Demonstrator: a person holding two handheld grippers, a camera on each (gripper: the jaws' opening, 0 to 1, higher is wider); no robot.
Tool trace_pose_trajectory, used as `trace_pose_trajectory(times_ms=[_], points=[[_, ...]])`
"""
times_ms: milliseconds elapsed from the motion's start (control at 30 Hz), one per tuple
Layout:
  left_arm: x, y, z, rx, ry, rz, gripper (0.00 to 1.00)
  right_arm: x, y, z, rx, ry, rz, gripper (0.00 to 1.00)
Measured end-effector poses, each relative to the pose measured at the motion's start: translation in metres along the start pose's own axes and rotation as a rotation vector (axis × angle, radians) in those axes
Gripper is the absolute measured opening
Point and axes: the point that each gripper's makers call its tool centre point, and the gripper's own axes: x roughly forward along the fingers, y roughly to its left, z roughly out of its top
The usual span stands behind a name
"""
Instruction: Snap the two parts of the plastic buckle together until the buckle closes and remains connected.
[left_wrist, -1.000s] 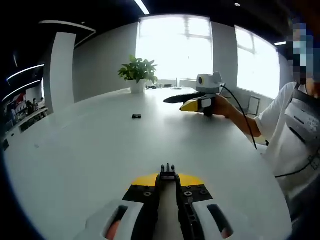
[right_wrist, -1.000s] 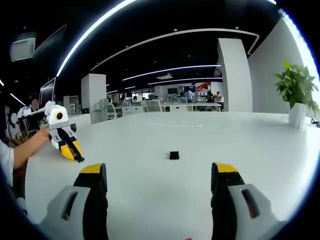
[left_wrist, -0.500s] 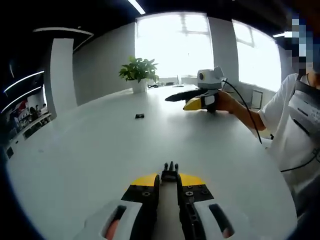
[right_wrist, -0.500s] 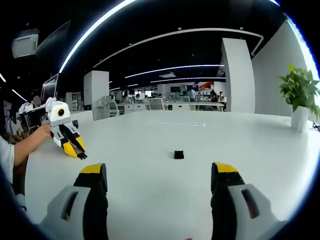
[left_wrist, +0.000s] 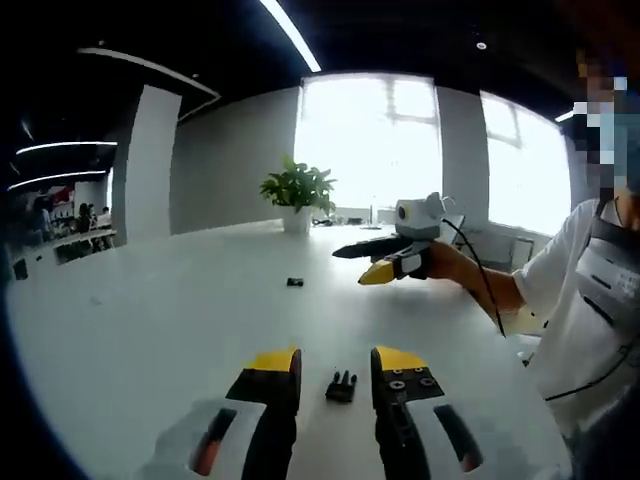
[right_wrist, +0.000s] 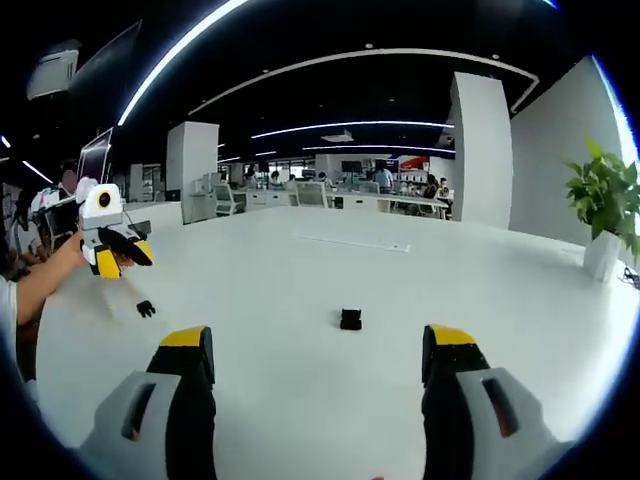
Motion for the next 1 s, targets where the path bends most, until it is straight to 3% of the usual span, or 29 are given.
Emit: trace_pose_trajectory(times_ms=[100, 167, 300, 400, 533, 700, 833, 1000], points=[[-0.006, 0.005, 0.01, -0.048, -0.071, 0.022, 0.41, 0.01, -0.005, -0.001, -0.002, 0.026, -0.005, 0.86], [-0.01, 0.013, 0.01, -0.07, -0.081, 0.082, 0.46, 0.016, -0.007, -0.003, -0.006, 0.039, -0.009, 0.86], [-0.016, 0.026, 0.015, -0.018, -0.078, 0.223, 0.56, 0.027, -0.011, -0.006, -0.005, 0.061, -0.016, 0.85], [-0.02, 0.032, 0.025, -0.058, -0.147, 0.304, 0.71, 0.034, -0.014, -0.01, 0.016, 0.073, -0.021, 0.84], [-0.028, 0.039, 0.026, -0.123, -0.18, 0.398, 0.86, 0.04, -0.016, -0.015, 0.035, 0.097, -0.015, 0.79], [-0.042, 0.049, 0.018, -0.117, -0.177, 0.548, 0.87, 0.046, -0.018, -0.018, 0.041, 0.111, -0.016, 0.76], [-0.044, 0.047, 0.003, -0.061, -0.11, 0.577, 0.87, 0.048, -0.019, -0.018, 0.05, 0.1, -0.013, 0.68], [-0.051, 0.058, -0.011, -0.091, -0.057, 0.678, 0.81, 0.051, -0.02, -0.019, 0.075, 0.099, -0.015, 0.68]])
